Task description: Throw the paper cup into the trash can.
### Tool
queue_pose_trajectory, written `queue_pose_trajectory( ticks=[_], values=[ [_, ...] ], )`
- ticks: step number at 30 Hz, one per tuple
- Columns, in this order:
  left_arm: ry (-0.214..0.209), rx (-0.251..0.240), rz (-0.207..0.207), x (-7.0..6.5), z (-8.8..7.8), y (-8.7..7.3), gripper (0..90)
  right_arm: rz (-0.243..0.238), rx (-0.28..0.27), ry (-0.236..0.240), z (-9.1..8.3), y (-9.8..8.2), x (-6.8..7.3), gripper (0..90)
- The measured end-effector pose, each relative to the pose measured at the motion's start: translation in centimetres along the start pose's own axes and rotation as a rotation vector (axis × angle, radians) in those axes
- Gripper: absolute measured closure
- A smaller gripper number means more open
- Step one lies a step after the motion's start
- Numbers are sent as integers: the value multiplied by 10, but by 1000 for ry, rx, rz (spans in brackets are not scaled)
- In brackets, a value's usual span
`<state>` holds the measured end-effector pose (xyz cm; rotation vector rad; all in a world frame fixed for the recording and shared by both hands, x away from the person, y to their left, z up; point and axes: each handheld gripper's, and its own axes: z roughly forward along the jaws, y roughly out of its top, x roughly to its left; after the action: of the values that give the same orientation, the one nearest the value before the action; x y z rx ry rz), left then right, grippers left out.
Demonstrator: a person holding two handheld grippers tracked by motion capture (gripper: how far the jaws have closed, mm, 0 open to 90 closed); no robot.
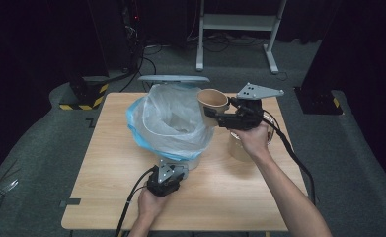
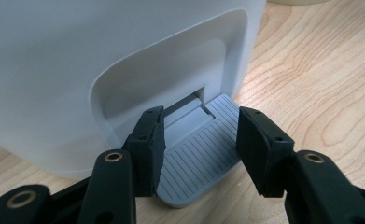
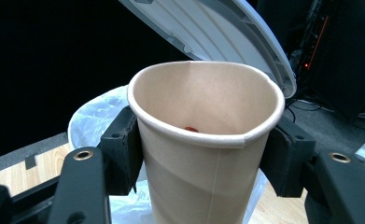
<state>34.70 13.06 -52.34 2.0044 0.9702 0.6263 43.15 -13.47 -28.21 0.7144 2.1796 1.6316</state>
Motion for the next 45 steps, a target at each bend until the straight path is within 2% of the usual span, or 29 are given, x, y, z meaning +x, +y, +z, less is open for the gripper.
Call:
queue_pose_trajectory(
  ticks=[7, 21, 31, 36, 45],
  values=[
    [-1, -2, -2, 0, 0, 0, 521, -16, 0, 5, 6, 6, 3, 386],
    [-3, -1, -3, 0, 0, 0, 521, -15, 15, 42, 33, 12, 9, 381],
    [-7, -3, -6, 0, 0, 0, 521, 29, 6, 71, 46, 9, 6, 377],
    [-9, -3, -9, 1, 0, 0, 521, 12, 13, 76, 51, 10, 8, 367],
    [-10, -8, -15, 0, 0, 0, 520, 19, 43, 89, 61, 7, 7, 338]
  ],
)
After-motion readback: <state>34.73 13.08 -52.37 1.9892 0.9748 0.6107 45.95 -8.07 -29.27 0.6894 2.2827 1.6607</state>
